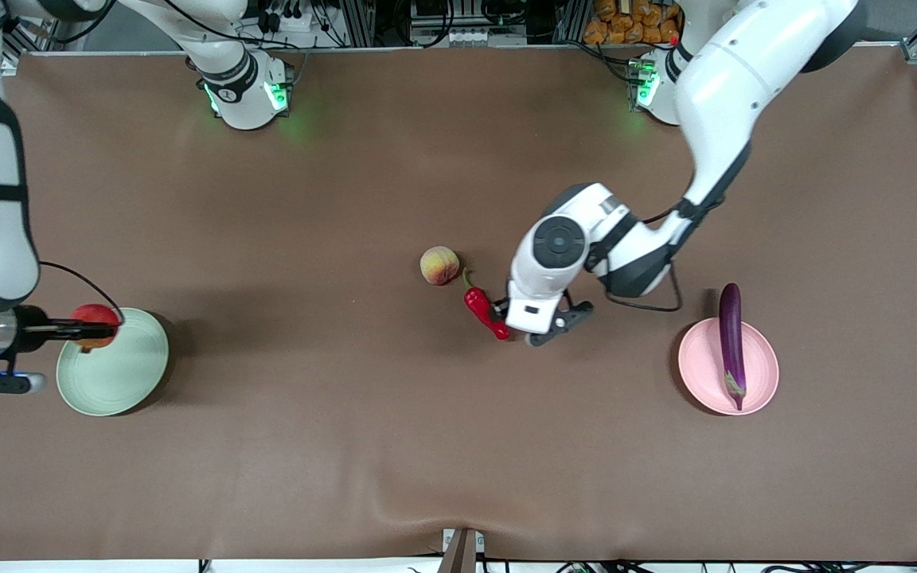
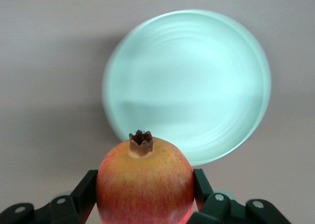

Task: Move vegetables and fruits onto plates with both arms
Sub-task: 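Place the pomegranate on the green plate while the left gripper grasps pepper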

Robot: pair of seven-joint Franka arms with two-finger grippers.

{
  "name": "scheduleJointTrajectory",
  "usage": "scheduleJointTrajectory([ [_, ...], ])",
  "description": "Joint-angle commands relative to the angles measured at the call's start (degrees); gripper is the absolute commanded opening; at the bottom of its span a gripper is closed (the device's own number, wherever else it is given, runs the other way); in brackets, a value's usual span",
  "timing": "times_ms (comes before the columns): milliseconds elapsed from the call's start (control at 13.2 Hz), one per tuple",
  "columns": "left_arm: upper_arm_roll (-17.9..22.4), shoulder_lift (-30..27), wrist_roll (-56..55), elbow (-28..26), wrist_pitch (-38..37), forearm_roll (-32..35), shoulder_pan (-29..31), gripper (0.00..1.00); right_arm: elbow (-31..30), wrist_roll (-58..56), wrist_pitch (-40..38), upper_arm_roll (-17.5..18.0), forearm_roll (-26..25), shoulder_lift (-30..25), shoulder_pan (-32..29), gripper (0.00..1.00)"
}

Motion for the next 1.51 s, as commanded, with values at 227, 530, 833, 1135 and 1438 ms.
scheduleJointTrajectory([
  [227, 10.6, 4.1, -11.1, 3.3, 7.6, -0.8, -11.7, 1.0, -5.2, -4.8, 12.5, 1.2, -0.7, 4.7, -3.8, 0.0],
  [530, 10.8, 6.0, -14.3, 3.3, 11.4, -0.5, -12.8, 0.8, -5.9, -5.0, 12.0, 1.2, -0.7, 4.5, -3.8, 1.0],
  [833, 10.9, 5.6, -13.1, 3.3, 11.6, -0.1, -11.8, 0.0, -1.0, 0.0, 0.3, 1.7, 3.1, 2.4, -1.0, 1.0],
  [1135, 8.6, 0.6, -2.6, 2.9, 7.7, 0.3, -3.5, 0.0, 5.3, 22.6, -12.3, 4.6, 8.9, 1.1, 3.9, 1.0],
  [1438, 3.9, -2.9, 12.5, 2.7, -0.8, 0.2, 7.5, 0.0, 5.2, 51.2, -14.6, 14.7, 13.4, -0.2, 5.5, 1.0],
])
